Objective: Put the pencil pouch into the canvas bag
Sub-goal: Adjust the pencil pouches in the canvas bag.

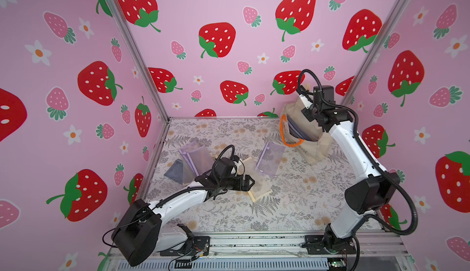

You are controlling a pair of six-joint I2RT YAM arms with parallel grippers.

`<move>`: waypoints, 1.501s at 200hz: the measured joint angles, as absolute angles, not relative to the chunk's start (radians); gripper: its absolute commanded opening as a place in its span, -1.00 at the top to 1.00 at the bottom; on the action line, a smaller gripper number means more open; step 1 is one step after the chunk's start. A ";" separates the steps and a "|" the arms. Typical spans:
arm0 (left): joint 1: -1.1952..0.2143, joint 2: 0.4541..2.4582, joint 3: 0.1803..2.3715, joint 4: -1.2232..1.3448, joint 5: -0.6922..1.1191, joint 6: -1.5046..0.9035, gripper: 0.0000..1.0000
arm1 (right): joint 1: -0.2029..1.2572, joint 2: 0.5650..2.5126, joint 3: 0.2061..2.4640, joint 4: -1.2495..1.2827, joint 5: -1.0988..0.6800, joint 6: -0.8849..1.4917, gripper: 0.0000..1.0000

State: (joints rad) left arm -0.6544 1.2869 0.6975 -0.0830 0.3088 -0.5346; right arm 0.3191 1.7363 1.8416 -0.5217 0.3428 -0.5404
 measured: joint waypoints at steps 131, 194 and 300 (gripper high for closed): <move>-0.632 1.280 0.745 -0.067 0.334 -0.509 -0.99 | 0.269 1.850 1.757 -0.397 0.281 -0.564 1.00; -0.624 1.275 0.742 -0.052 0.335 -0.509 -0.99 | 0.263 1.840 1.637 -0.377 0.237 -0.481 1.00; -0.613 1.277 0.708 -0.019 0.352 -0.519 -0.99 | 0.249 1.849 1.777 -0.360 0.227 -0.444 1.00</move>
State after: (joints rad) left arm -0.6128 1.2766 0.7082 -0.0185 0.3519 -0.5194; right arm 0.2485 1.8492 1.7767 -0.3595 0.2272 -0.4442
